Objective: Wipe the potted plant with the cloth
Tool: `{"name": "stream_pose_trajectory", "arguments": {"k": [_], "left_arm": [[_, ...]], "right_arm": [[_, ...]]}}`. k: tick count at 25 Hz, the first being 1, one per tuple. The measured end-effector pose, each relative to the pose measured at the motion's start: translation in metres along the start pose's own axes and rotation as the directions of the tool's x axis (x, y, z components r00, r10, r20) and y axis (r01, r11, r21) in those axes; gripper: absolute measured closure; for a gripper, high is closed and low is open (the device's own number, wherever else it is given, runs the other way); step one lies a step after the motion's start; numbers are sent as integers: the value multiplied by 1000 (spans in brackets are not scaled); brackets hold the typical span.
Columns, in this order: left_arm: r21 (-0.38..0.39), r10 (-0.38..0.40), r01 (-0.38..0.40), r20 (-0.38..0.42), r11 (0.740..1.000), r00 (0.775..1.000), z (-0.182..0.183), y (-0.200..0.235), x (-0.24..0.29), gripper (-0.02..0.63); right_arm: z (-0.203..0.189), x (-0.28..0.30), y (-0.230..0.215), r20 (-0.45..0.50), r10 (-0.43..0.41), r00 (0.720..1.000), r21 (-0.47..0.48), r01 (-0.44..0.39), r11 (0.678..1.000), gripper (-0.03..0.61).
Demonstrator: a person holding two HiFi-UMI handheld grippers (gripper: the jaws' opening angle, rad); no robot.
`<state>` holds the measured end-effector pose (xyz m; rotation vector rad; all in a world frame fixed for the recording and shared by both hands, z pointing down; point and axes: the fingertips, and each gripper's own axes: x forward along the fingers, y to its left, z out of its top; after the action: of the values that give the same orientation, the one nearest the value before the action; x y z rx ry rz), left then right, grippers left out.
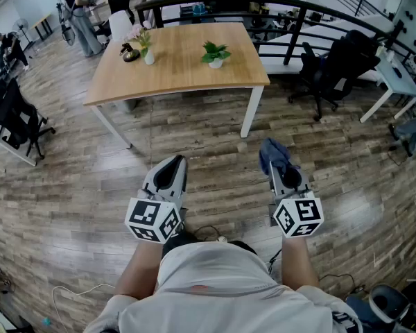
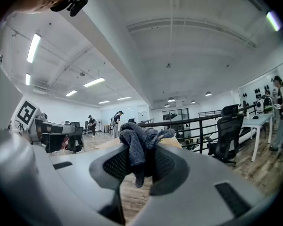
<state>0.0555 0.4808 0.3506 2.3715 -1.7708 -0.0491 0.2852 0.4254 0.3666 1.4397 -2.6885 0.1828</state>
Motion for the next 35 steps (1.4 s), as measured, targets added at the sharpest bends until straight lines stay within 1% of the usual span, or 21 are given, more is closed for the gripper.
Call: {"name": "stream_pose_trajectory", "arguments": {"k": [8, 17, 20, 23, 25, 30, 35], "left_arm": [[-19, 0, 0, -15, 1000, 1000, -9, -1, 2, 583], [-19, 7, -8, -23, 1000, 1000, -12, 3, 2, 583], [-19, 5, -6, -27, 1000, 1000, -14, 1, 4, 583], [-28, 0, -1, -32, 1000, 999, -15, 0, 8, 583], [-31, -2, 1, -42, 1000, 999, -17, 2, 11, 583], [-51, 2, -6, -73, 999, 997, -26, 19, 24, 583], [-78, -19, 12, -86, 997, 996, -32, 47, 60, 583]], "right_arm": [[-7, 3, -1, -16, 7, 1000, 0, -7, 1000, 431], [-9, 8, 2, -20, 17, 1000, 2, -17, 1000, 431], [-8, 8, -1, -5, 12, 1000, 9, -12, 1000, 431], [-5, 8, -5, 26, 20, 999, 39, -21, 999, 426], [-6, 11, -7, 27, 22, 999, 53, -23, 998, 426], [-17, 33, -8, -5, 46, 999, 84, -45, 995, 426], [-20, 76, -10, -35, 55, 998, 92, -52, 994, 426]]}}
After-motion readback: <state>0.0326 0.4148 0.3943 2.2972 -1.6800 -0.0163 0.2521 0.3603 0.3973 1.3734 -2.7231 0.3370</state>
